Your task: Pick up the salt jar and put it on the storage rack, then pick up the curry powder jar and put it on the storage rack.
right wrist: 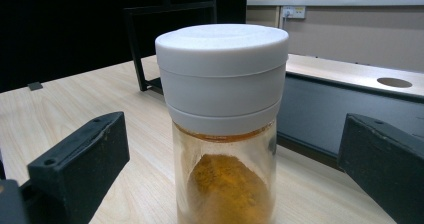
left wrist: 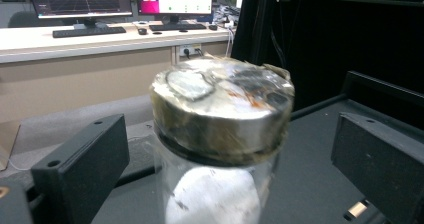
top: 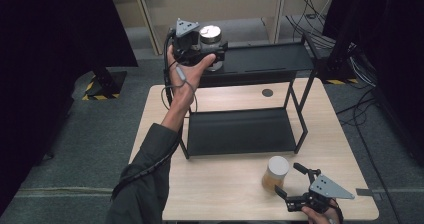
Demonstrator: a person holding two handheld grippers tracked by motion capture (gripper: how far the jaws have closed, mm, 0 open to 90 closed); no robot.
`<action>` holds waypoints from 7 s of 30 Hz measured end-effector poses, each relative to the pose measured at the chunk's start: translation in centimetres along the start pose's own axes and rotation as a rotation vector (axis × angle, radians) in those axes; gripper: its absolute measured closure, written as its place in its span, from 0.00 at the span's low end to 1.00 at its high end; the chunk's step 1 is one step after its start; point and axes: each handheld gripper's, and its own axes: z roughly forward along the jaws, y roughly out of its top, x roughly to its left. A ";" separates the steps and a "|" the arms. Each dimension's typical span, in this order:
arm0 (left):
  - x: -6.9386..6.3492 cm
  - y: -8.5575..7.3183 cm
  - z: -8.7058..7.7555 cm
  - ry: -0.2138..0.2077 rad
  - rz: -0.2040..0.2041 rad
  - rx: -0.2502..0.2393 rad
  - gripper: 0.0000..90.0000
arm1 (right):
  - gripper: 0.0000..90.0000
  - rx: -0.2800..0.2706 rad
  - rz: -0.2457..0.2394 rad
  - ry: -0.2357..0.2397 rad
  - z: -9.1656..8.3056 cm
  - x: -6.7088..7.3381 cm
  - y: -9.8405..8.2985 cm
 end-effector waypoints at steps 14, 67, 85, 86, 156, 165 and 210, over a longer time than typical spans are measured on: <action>-0.1 -1.6 -1.8 -0.049 0.004 -0.018 0.01 | 0.00 -0.004 0.002 -0.003 0.0 0.0 0.0; -1.1 -16.7 -6.8 -0.318 0.006 -0.081 0.02 | 0.00 -0.002 0.000 0.001 0.0 -0.1 0.0; -0.8 -21.6 -8.0 -0.366 0.013 -0.051 0.02 | 0.00 -0.001 0.001 0.000 0.0 -0.1 0.0; -0.8 -21.8 -8.0 -0.369 0.013 -0.050 0.02 | 0.00 -0.002 0.001 -0.001 0.0 -0.1 0.0; -1.5 -32.0 -9.6 -0.426 0.032 0.035 0.00 | 0.00 -0.004 -0.003 -0.002 0.0 -0.1 -0.1; -1.5 -31.9 -9.5 -0.424 0.028 0.041 0.00 | 0.00 -0.008 0.004 -0.004 -0.1 -0.2 -0.1; -1.4 -32.2 -9.4 -0.420 0.020 0.051 0.00 | 0.02 -0.016 -0.034 -0.006 0.8 0.4 0.2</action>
